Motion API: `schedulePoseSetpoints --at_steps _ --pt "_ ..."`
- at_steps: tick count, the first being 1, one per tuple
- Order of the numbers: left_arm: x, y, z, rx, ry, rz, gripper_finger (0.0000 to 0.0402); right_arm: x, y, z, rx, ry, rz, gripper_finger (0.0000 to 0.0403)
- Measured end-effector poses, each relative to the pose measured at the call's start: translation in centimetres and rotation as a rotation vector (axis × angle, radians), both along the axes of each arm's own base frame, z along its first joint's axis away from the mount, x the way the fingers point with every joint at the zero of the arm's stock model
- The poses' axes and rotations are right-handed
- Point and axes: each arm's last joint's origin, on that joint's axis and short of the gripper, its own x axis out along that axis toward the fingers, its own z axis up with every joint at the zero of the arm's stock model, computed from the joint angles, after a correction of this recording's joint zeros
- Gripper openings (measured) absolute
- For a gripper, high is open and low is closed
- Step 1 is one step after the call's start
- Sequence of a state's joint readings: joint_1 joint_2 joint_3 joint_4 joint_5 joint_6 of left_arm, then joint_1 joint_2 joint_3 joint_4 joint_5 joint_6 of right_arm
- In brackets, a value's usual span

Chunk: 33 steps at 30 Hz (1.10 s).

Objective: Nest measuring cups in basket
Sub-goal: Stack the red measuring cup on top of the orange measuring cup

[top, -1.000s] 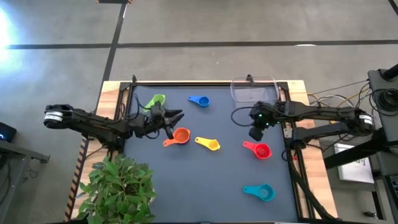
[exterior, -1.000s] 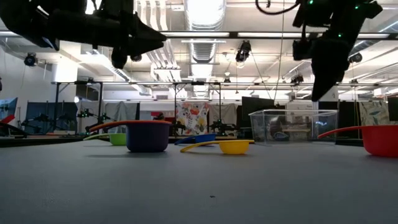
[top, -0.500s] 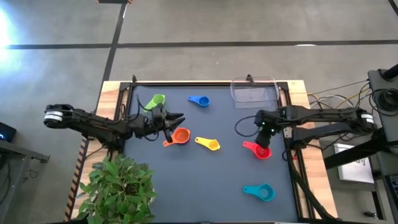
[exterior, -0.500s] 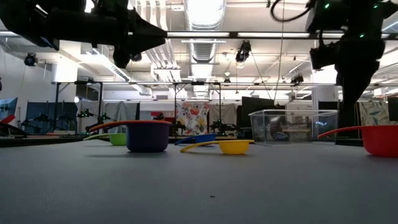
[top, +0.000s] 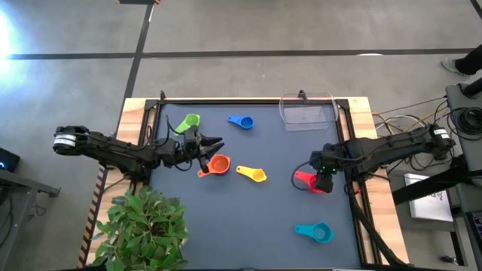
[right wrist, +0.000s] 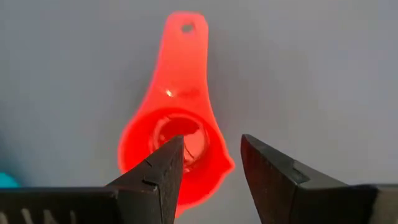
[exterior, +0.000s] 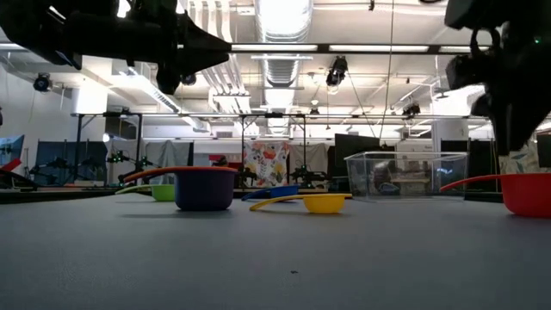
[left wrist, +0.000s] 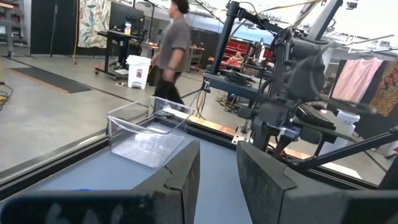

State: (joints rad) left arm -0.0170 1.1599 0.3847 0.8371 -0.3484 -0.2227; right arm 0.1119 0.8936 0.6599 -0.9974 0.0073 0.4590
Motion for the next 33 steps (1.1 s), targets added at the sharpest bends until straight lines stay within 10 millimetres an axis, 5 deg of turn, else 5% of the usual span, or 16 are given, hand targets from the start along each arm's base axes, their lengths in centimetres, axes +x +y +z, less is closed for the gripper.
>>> schedulePoseSetpoints --at_steps 6,23,30,33 --pt "0.0 0.0 0.0 0.000 0.001 0.000 0.0089 -0.6 -0.1 -2.1 0.011 0.094 -0.075 0.0151" --pt "0.0 0.0 0.0 0.000 0.002 0.000 0.0089 -1.5 -0.1 -3.4 0.092 0.161 -0.399 0.0144" --pt "0.0 0.0 0.0 0.000 0.002 0.000 0.0089 -1.3 0.0 -3.4 0.122 0.149 -0.387 0.0027" --pt "0.0 0.0 0.0 0.000 0.002 0.000 0.0089 -1.0 0.1 -3.3 0.128 0.113 -0.359 0.0012"
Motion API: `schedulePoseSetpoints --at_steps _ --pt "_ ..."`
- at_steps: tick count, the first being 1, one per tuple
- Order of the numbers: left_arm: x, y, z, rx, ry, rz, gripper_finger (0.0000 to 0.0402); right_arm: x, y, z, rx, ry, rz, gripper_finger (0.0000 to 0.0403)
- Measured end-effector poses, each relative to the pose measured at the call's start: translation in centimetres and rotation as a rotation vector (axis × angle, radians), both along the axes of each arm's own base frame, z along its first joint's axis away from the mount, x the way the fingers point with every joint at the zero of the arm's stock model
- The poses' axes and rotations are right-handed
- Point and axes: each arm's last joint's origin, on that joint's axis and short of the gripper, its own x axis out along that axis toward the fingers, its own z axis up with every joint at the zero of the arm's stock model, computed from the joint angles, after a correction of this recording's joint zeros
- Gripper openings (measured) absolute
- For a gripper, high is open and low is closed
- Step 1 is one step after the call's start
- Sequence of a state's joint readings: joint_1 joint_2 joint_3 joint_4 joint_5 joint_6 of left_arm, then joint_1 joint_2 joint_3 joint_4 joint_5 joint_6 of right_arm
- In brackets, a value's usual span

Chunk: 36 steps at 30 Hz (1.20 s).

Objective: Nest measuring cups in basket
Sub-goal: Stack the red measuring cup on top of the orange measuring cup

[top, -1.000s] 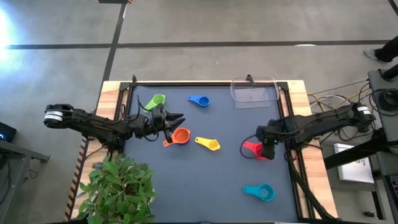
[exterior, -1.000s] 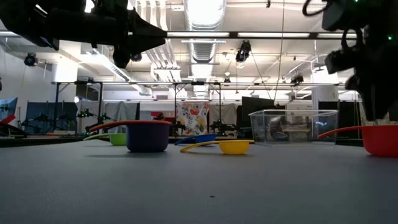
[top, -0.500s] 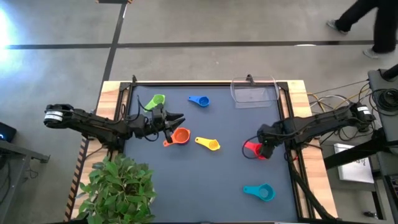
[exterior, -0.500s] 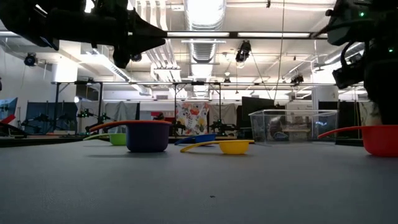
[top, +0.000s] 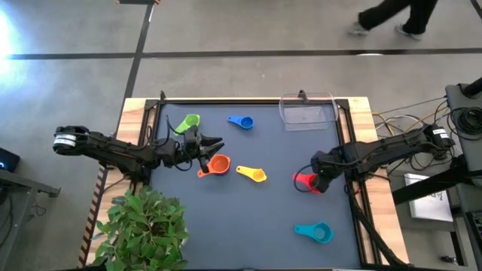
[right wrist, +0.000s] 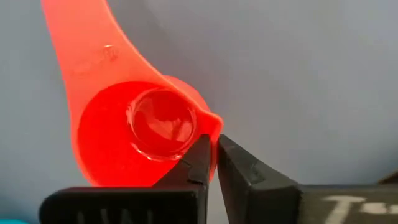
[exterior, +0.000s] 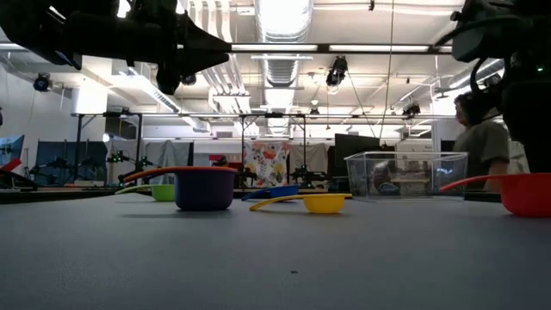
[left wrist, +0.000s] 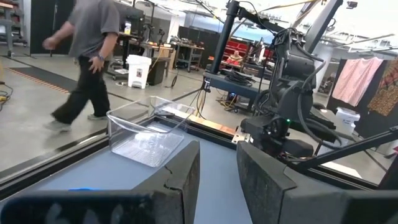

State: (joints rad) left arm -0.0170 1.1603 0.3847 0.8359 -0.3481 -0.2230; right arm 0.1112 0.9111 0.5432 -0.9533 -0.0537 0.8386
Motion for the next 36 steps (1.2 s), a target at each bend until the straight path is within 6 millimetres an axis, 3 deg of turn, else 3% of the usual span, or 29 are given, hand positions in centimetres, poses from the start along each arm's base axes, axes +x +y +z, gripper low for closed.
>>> schedulePoseSetpoints --at_steps 4,15,21,29,36 --pt "0.0 0.0 0.0 -0.024 -0.009 -0.001 0.0089 1.0 0.1 1.1 -0.002 -0.085 0.044 0.0009" --pt "0.0 -1.0 0.0 -0.064 -0.015 -0.089 0.0089 5.7 -1.6 6.9 -0.200 -0.343 0.188 0.0009" --pt "-0.6 -1.2 0.7 -0.020 -0.019 -0.095 0.0089 9.2 -3.3 7.3 -0.253 -0.330 0.271 0.0008" --pt "-2.0 -1.1 1.7 0.038 0.014 -0.088 0.0089 16.1 -6.1 8.0 -0.253 -0.525 0.425 0.0008" --pt "-2.6 -1.0 1.1 -0.002 0.056 -0.067 0.0089 21.0 -8.0 6.9 -0.238 -0.572 0.546 0.0008"
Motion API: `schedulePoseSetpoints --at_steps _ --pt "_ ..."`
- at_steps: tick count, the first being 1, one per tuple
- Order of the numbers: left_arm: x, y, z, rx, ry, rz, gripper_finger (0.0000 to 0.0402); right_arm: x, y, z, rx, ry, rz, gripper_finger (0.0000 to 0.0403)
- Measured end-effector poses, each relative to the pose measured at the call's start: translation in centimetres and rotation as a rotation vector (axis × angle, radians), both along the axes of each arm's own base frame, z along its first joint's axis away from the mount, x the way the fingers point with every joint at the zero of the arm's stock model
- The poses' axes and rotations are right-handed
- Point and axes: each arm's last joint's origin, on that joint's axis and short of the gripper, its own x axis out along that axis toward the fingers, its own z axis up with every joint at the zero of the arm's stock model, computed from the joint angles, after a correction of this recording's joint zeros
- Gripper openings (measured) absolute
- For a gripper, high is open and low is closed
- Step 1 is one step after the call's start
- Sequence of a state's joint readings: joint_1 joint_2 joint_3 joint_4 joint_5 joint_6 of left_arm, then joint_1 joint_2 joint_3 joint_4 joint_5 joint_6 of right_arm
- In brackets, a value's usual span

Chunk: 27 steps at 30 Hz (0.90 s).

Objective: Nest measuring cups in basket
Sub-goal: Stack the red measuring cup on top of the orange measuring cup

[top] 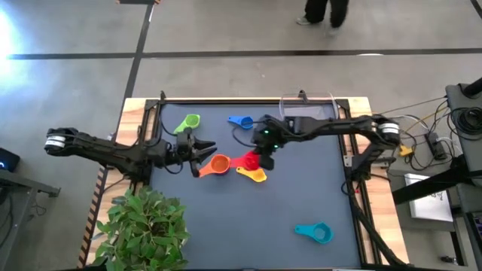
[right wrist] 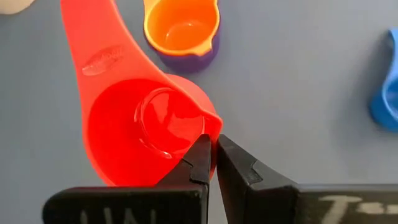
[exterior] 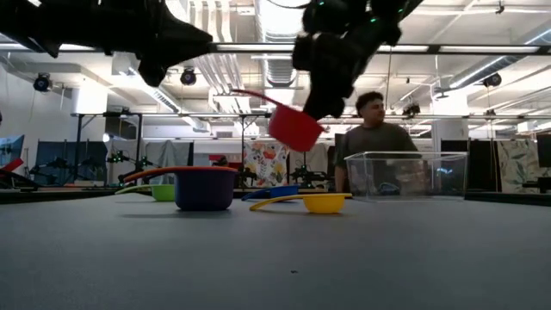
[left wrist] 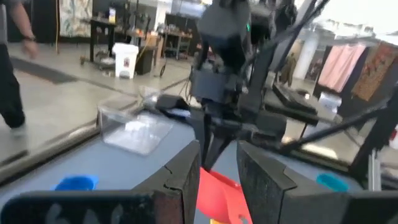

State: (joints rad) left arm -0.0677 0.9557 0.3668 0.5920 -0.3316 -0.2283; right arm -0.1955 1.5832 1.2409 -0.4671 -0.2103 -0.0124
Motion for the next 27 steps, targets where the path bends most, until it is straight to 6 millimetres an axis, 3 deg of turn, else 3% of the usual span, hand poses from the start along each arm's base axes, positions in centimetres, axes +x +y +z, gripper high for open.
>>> schedulePoseSetpoints --at_steps 9,17,27 --pt "-2.3 0.6 2.9 0.163 -0.091 0.099 0.0089 3.7 -0.8 0.5 -0.019 -0.062 0.098 0.0008" --pt "-4.6 0.8 3.3 0.190 -0.040 0.098 0.0089 5.9 -3.0 2.1 -0.100 -0.188 0.100 0.0008" --pt "-5.1 0.8 3.0 0.197 0.005 0.093 0.0089 9.4 -4.5 0.2 -0.098 -0.220 0.205 0.0008"
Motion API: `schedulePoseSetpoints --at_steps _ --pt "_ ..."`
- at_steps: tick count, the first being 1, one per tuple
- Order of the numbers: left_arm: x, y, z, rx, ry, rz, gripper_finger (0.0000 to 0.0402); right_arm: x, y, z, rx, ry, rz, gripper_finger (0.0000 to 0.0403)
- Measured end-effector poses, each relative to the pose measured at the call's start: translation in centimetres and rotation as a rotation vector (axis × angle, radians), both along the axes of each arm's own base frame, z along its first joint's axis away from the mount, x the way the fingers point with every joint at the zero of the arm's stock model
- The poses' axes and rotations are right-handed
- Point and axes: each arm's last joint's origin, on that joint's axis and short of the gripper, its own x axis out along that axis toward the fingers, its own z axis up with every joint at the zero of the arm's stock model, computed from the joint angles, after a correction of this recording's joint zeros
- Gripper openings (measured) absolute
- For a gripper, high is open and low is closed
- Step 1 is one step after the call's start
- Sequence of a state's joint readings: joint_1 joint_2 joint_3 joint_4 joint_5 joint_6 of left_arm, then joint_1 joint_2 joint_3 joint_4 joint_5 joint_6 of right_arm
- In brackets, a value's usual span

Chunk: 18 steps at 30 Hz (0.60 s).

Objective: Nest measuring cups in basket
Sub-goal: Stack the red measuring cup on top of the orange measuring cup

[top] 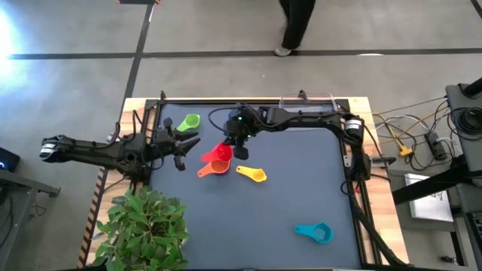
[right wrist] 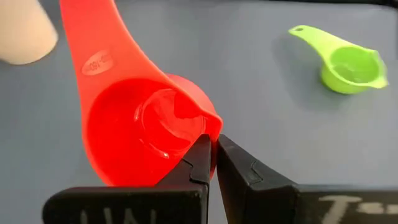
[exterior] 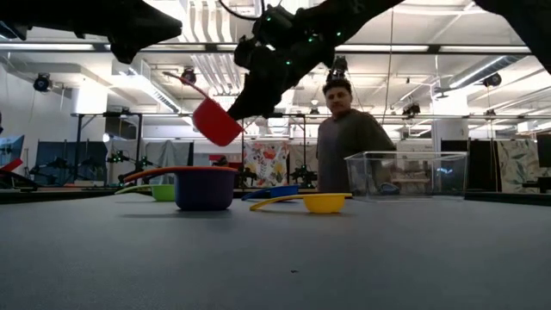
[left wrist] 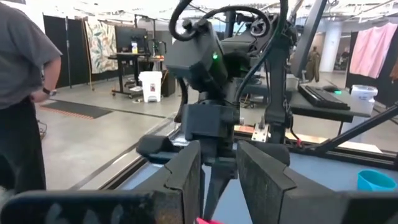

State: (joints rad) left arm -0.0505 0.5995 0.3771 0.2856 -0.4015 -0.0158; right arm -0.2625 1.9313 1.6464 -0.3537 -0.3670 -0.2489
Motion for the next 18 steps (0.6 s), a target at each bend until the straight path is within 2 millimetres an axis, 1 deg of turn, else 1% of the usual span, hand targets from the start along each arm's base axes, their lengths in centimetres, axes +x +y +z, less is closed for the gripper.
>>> schedulePoseSetpoints --at_steps 4,8,12,18 --pt "0.0 0.0 0.0 0.000 0.001 0.000 0.0089 0.7 -0.5 -1.3 0.014 0.053 0.039 0.0008" --pt "0.0 0.0 0.0 0.000 0.001 0.000 0.0089 1.2 -0.7 -1.9 0.031 0.092 0.091 0.0008" --pt "0.0 0.0 0.0 0.000 0.002 0.000 0.0089 1.5 -0.7 -2.7 0.031 0.104 0.100 0.0009" --pt "0.1 0.0 -0.1 0.000 0.004 0.000 0.0089 1.5 -0.7 -2.6 0.026 0.101 0.102 0.0010"
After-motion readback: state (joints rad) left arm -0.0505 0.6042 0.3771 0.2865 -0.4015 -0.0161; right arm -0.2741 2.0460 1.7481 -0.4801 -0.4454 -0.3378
